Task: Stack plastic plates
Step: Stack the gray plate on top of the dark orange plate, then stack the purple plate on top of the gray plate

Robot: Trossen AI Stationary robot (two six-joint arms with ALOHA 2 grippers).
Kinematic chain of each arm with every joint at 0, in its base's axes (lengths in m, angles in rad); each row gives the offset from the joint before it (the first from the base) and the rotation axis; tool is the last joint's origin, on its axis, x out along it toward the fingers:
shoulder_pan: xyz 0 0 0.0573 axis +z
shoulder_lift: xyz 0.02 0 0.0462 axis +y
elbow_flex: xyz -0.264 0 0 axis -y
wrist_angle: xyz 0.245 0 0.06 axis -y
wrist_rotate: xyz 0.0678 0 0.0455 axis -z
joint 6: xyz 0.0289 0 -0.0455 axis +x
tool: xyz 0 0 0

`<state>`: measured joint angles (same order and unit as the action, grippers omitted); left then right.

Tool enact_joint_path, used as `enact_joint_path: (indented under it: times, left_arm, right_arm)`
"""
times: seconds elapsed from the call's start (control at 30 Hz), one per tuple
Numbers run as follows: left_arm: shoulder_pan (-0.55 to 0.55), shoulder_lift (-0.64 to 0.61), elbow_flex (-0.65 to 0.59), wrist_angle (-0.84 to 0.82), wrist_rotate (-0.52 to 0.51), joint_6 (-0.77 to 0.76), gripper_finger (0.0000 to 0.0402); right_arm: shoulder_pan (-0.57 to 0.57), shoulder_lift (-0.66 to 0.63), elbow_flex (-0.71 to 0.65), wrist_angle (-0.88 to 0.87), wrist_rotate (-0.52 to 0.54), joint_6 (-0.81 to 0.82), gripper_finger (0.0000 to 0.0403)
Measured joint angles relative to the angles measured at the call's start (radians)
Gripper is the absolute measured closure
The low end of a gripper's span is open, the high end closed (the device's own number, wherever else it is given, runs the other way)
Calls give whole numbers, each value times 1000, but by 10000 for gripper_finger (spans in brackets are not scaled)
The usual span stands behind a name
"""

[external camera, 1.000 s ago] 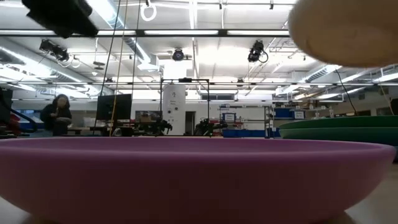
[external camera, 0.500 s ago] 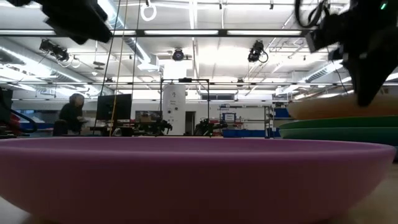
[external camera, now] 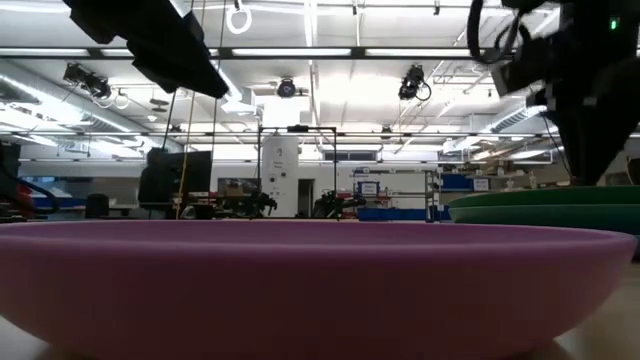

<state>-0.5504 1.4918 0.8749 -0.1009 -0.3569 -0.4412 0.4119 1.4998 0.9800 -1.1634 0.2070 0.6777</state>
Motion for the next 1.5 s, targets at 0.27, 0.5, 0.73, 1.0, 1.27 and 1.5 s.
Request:
enact_joint_path:
  times: [0.27, 0.5, 0.73, 1.0, 1.27, 1.5]
  left_arm:
    - [11, -84, 3, -28, 15, 85, 225]
    - [15, -150, 5, -52, 15, 112, 225]
    - [35, -179, 5, -147, 72, 92, 225]
    - [121, -315, 5, -240, 70, 120, 225]
    - [129, -364, 5, -306, 71, 132, 225]
    - [122, -399, 3, -378, 82, 183, 225]
  right_arm:
    - [133, 0, 202, 125, 70, -105, 263]
    - [244, 97, 204, 570, 83, -485, 263]
    - [275, 339, 280, 798, -58, -687, 263]
    - [258, 523, 381, 758, -52, -928, 263]
    - [252, 578, 382, 747, -39, -991, 288]
    - [255, 570, 383, 777, -17, -995, 388]
